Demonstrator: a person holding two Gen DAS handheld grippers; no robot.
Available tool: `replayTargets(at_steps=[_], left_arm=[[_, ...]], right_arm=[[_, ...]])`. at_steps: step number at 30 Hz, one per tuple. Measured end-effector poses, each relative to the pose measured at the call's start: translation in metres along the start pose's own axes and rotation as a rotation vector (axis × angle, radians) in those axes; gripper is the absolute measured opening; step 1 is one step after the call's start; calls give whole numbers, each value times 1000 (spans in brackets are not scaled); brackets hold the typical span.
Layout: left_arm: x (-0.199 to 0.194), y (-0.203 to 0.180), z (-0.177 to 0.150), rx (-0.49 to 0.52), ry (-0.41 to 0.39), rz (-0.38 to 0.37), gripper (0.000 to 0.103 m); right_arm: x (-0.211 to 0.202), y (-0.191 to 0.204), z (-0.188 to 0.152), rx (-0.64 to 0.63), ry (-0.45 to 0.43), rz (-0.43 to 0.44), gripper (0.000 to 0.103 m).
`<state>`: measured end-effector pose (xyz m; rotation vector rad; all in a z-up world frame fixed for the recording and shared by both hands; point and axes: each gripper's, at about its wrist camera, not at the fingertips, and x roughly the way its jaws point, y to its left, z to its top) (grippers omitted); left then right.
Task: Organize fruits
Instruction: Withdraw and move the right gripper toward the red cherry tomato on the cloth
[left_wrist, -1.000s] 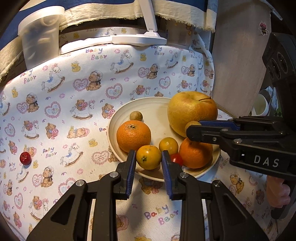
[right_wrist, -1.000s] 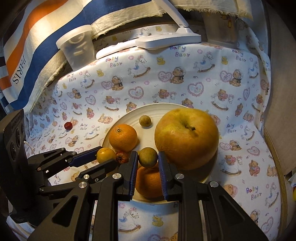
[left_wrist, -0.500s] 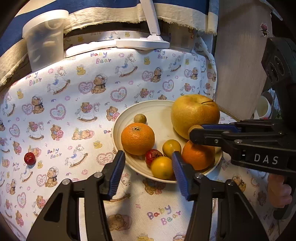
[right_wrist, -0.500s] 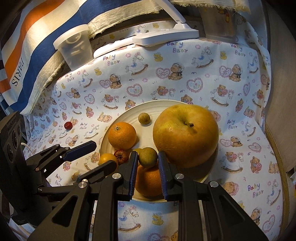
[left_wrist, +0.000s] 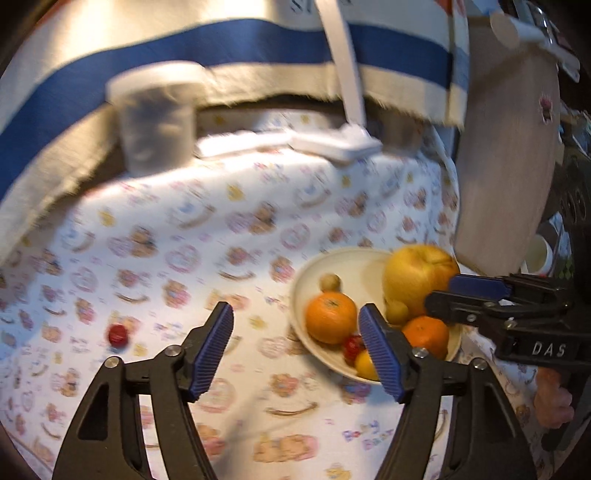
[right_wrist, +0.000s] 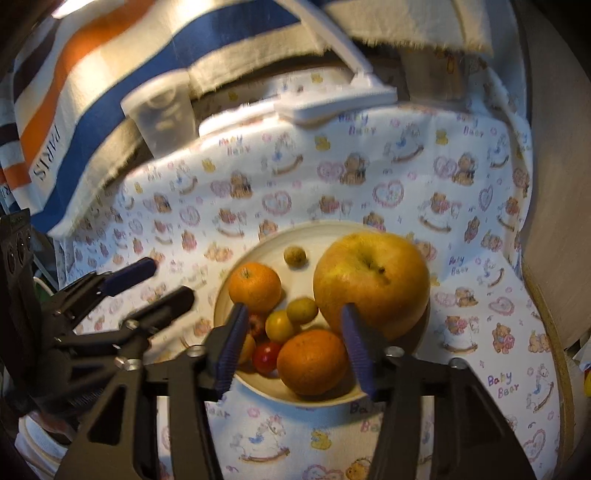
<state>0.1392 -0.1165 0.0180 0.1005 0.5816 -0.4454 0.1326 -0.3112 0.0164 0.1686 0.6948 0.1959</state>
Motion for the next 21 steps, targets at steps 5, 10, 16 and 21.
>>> replayTargets(at_steps=[5,10,16,21], left_arm=[[-31,30,-5,-24,-87,61,86],[-62,54,-15,-13,-187,145,95],[-77,72,-16,-32,-243,175,102],[-81,76,-15,-29,-240,209,102]], right_arm=[[-18,1,3,12,-104,17,59],[-32,7,3,-13,-204,-11,71],[-35,16,-1,-39,-273,-56,87],[-31,18,-5,-51,-282,-81,101]])
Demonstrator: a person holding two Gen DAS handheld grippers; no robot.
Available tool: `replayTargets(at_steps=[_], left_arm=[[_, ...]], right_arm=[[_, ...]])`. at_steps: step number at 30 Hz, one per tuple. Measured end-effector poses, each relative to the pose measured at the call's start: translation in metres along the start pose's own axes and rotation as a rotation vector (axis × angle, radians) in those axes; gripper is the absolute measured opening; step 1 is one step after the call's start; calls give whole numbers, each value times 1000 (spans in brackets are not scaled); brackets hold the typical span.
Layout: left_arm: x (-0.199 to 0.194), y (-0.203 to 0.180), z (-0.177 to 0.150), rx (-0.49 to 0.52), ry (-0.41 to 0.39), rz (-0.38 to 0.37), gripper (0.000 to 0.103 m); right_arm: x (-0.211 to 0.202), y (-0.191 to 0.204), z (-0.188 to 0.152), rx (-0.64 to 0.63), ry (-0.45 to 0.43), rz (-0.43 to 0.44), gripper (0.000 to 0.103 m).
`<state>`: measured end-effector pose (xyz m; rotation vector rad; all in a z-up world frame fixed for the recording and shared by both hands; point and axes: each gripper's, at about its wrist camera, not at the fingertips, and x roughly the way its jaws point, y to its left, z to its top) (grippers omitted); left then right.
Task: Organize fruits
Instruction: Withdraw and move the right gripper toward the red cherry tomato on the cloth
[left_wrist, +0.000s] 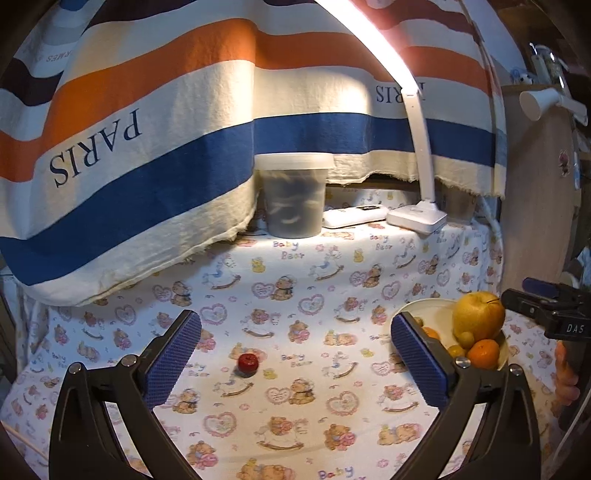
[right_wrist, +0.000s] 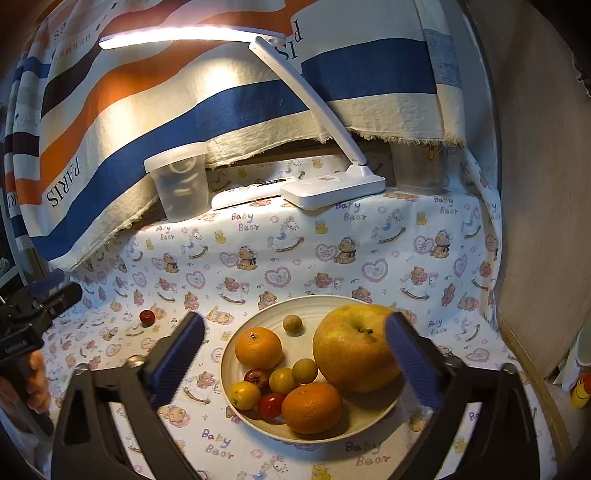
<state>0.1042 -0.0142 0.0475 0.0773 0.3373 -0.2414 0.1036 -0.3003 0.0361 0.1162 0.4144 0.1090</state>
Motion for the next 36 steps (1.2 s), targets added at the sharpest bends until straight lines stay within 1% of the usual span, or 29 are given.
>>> replayTargets(at_steps=[2,5,7,9,11,13,18,19,20,23,27,29,33,34,36], left_arm=[[0,2,0,0,7,20,102],[3,6,-1,-7,40,33,102],[8,11,-2,-27,62,41,102],[15,20,-5,-68,96,46,102],[23,28,-9,-96,134,40,102],[33,36,-13,-111,181,46,102],[53,62,-23,-186,286,59,102],[55,66,-24,-201,299,57,99],[56,71,-25,-213,309,55,96],[58,83,-26,-229,324,92,94],[60,102,-27,-247,340,119,93],[64,114,-30,-270,358,133,90],[72,129,-37,-299,405,154,88],[74,131,-37,-302,412,162,86],[75,137,-39,-322,430,180,84]], right_arm=[[2,1,-1,-7,4,-7,101],[4,3,-3,-13,15,-11,101],[7,6,-2,-6,39,-48,101],[12,13,1,3,71,-86,101],[15,22,3,0,90,-44,101],[20,34,7,-19,119,-28,101],[31,72,19,-66,118,-14,101],[36,80,20,-73,127,-9,101],[43,89,21,-76,144,3,101],[63,112,20,-68,197,50,101],[91,142,14,-74,266,99,101],[105,157,11,-78,299,127,101],[130,181,7,-99,350,144,101],[136,186,7,-103,358,148,100],[149,197,6,-112,382,155,92]])
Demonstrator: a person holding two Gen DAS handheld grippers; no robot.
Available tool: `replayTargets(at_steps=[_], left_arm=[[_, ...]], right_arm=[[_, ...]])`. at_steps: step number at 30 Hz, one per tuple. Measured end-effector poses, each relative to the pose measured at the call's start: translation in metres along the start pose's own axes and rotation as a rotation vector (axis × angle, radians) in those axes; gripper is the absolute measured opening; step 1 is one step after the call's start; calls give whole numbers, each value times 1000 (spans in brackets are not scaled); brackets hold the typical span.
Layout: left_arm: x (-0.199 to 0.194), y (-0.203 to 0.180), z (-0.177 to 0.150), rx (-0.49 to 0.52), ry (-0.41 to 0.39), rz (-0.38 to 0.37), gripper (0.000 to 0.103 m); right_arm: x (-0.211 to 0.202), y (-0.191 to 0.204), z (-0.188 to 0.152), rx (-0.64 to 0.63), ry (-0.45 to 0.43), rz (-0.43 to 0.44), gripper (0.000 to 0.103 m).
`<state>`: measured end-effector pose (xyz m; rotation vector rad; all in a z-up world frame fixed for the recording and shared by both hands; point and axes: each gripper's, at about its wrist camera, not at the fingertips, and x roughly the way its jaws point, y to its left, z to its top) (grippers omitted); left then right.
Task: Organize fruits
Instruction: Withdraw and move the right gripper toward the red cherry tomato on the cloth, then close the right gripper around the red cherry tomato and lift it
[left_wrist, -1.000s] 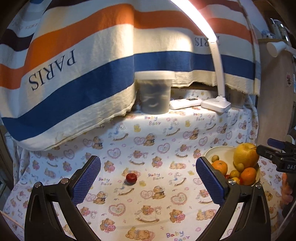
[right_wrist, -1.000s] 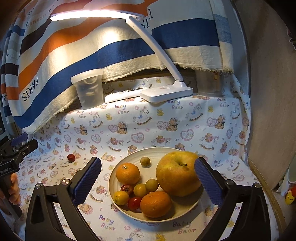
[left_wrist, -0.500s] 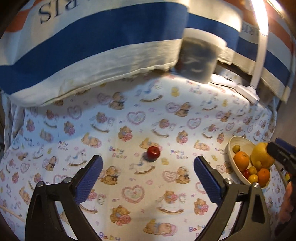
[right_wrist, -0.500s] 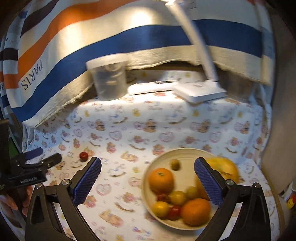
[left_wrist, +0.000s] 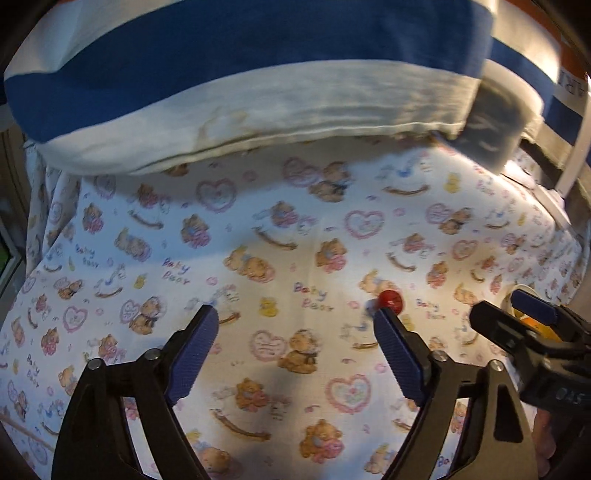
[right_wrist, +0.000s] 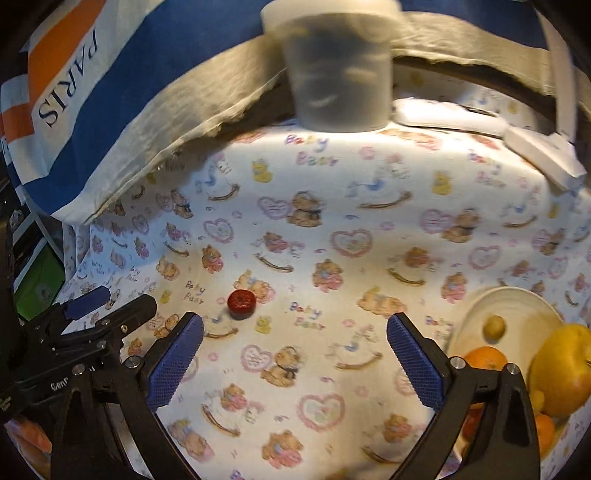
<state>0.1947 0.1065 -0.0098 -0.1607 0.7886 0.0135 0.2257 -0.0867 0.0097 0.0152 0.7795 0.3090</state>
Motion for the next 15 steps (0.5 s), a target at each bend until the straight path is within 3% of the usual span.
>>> replayTargets(at_steps=[3,6,10,12,15], left_arm=[[7,6,2,-24,31,-8,81],[9,9,1,-28,31,32,74],[10,16,1,-64,43,5,71],[8,17,2,-70,38,11,71],[9,20,3,-86,43,10,71]], right_arm=[[20,9,6,-16,44,12,81],[36,18,8,-38,65,27,68],[52,28,9,-53,95,57,61],[59,31,10,-48,114,74,53],[70,32,11,-33,139,84,51]])
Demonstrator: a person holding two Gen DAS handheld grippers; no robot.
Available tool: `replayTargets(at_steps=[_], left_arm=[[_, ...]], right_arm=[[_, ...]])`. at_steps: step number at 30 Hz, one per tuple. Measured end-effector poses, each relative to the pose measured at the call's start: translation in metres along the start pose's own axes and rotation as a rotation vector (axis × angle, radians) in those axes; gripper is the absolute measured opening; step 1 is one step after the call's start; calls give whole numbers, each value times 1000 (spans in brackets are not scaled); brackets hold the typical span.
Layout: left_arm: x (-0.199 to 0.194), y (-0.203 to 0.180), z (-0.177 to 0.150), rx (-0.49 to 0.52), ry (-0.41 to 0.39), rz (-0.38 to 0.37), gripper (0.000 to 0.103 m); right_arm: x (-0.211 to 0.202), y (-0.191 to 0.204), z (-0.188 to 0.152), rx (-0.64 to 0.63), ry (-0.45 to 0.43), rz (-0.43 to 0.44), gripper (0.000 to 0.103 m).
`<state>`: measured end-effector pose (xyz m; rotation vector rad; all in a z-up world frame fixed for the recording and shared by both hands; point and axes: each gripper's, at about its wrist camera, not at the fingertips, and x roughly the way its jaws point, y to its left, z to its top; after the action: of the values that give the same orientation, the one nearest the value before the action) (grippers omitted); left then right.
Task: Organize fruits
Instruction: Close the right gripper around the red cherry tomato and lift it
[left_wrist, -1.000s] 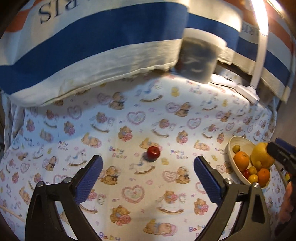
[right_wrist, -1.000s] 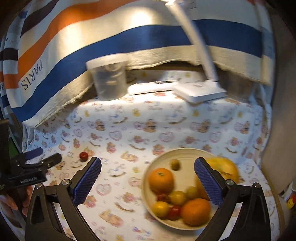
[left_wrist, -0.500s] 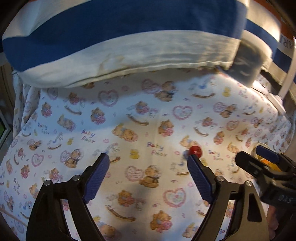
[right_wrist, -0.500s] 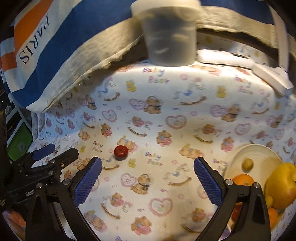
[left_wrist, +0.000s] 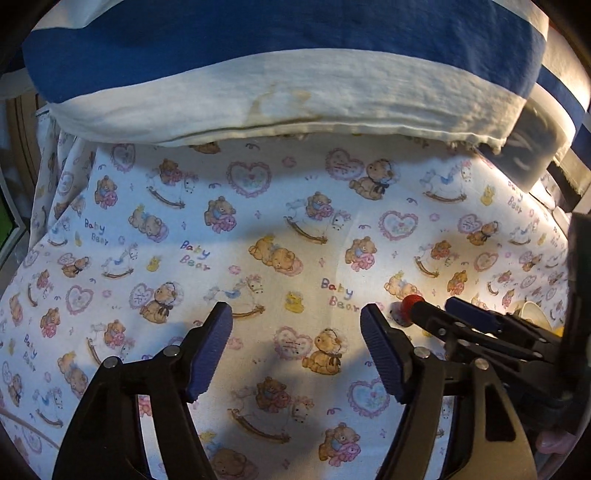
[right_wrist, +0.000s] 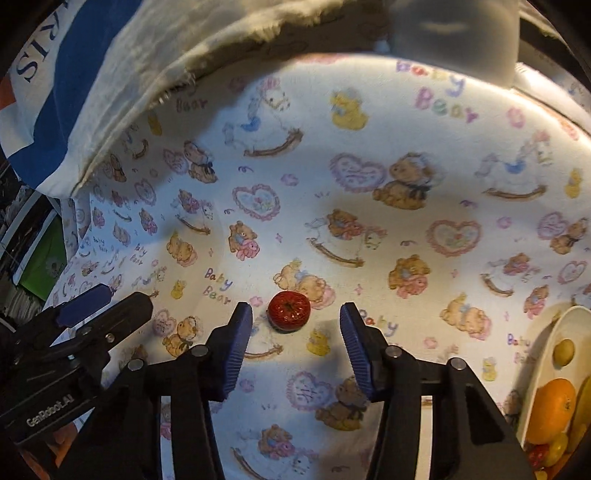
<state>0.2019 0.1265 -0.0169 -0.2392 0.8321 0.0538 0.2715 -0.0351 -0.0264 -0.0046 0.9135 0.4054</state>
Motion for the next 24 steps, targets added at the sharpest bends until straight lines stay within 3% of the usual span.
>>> replayTargets(at_steps=[5,8,20,24], left_arm=[[-2,5,0,-14,2,-5,71],[-1,1,0,-1,12,-11,71],[-16,-20,-1,42,-33,-37,71],[-22,-28,-4,70,-56,-44,71]], right_arm=[[11,-2,2,24,17,26,42],[20,2,-1,2,58,28,29],[-43,6,-27,-82,-64,-11,29],[-69,6,-38,-118,-130,-62,29]])
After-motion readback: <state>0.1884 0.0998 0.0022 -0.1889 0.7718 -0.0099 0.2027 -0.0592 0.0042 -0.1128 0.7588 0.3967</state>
